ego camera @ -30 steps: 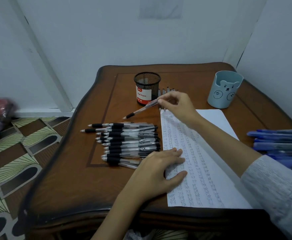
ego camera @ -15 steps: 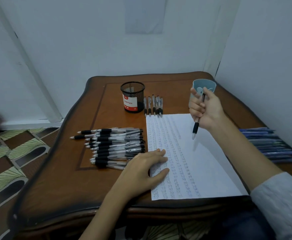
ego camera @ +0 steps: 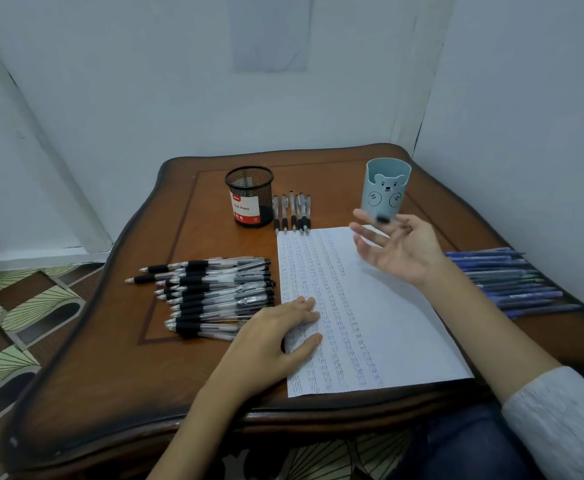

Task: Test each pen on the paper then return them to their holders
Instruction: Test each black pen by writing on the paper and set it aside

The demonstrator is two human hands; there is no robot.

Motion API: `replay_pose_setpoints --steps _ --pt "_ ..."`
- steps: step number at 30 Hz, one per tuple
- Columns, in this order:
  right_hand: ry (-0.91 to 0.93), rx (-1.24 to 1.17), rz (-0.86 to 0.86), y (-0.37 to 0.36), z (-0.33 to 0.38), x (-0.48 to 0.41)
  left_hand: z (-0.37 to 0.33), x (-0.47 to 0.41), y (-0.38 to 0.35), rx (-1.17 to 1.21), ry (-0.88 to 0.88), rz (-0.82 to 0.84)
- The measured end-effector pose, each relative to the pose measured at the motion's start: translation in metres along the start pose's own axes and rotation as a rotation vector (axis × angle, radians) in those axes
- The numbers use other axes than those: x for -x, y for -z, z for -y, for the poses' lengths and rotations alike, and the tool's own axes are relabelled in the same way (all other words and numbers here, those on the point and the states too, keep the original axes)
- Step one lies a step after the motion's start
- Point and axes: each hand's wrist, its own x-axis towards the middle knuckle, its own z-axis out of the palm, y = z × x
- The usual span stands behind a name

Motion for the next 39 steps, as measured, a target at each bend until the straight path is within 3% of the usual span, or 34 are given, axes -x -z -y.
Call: replay_pose_setpoints --steps 7,10,16,23,29,39 --pt "0.016 0.225 -0.11 0.001 -0.012 -0.001 0.001 0.0 0.0 0.017 0.007 -0.002" --pt "0.119 0.44 -0.178 0.002 -0.024 -0.003 0.002 0.0 0.0 0.022 0.009 0.0" --pt "0.271 0.566 -0.194 -0.007 -0.039 -0.006 0.001 0.0 0.001 0.032 0.015 -0.005" --pt "0.539 0.993 -0.315 0.0 -0.05 -0.008 0.001 0.0 0.0 0.014 0.014 0.0" --pt "0.6 1.119 -0.273 0.002 -0.054 -0.008 0.0 0.001 -0.001 -0.016 0.006 0.002" --pt "0.587 1.119 -0.245 0.002 -0.054 -0.008 0.0 0.001 -0.003 -0.009 0.014 -0.009"
